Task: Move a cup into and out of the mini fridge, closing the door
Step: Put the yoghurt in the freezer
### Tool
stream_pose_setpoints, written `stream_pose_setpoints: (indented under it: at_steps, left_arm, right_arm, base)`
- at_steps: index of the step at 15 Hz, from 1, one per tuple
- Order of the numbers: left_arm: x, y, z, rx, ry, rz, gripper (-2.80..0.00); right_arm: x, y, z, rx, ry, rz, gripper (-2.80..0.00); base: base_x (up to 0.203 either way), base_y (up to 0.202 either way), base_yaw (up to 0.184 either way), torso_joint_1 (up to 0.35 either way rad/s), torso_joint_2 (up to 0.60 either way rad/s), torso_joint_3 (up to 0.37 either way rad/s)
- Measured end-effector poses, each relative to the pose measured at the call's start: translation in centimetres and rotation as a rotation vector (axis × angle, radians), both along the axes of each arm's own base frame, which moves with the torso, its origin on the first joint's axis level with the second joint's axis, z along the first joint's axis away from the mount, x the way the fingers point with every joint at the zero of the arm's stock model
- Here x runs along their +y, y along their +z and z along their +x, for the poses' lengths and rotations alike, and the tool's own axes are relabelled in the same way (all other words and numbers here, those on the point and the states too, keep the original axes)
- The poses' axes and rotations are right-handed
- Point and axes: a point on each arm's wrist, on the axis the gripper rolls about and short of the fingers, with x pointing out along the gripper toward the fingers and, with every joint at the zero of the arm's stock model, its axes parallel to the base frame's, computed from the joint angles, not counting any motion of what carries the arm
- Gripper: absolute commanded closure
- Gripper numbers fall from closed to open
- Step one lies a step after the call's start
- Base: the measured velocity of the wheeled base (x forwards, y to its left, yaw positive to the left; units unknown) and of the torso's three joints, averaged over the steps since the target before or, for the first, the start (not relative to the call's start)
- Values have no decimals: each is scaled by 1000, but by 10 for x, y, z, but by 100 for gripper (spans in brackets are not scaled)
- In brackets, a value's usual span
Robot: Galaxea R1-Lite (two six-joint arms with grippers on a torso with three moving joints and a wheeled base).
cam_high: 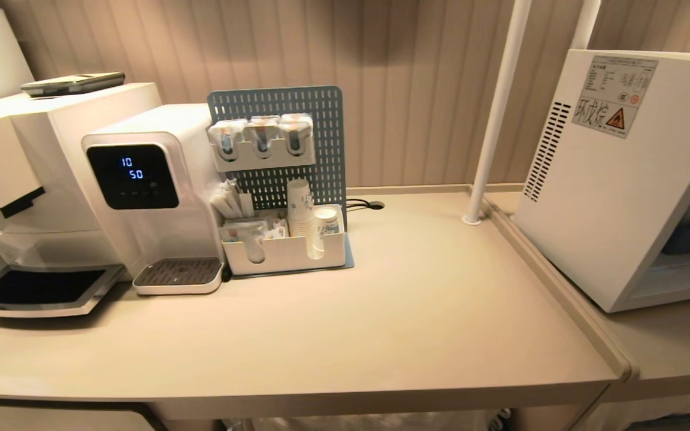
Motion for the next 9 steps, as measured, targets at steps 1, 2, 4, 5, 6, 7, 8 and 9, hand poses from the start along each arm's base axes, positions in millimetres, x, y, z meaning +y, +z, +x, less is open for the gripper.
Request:
stream_pose_setpoints:
  at_steps: [1, 2, 4, 5, 6, 7, 8, 9]
  left_arm:
    - [0, 0, 0, 0, 0, 0, 0]
    - [0, 0, 0, 0, 0, 0, 0]
    - [0, 0, 0, 0, 0, 1, 0]
    - [0, 0, 0, 0, 0, 0, 0]
    - [0, 0, 0, 0, 1, 0, 0]
    - [0, 0, 0, 0, 1, 0, 0]
    - [0, 0, 0, 0, 0, 0, 0]
    - [0, 0, 0, 0, 0, 0, 0]
  right_arm:
    - [0, 0, 0, 0, 0, -1, 0]
    - [0, 0, 0, 0, 0, 0, 0]
    - [0, 0, 0, 1, 0, 0, 0]
    - [0, 0, 0, 1, 0, -1, 0]
    - [0, 0, 0, 0, 0, -1, 0]
    - [0, 0, 0, -1, 0, -1, 0]
    - [0, 0, 0, 0, 0, -1, 0]
    - [0, 0, 0, 0, 0, -1, 0]
  base:
    - [0, -195, -4, 2, 2, 2]
    - [0, -197, -3, 0, 4, 5]
    - [0, -191, 0, 2, 2, 0]
    - [0, -201, -4, 2, 1, 2]
    - [0, -194, -1, 3, 2, 6]
    - [0, -198, -5, 5, 2, 0]
    - [0, -188, -1, 5, 5, -2]
    - [0, -196, 1, 2, 2, 7]
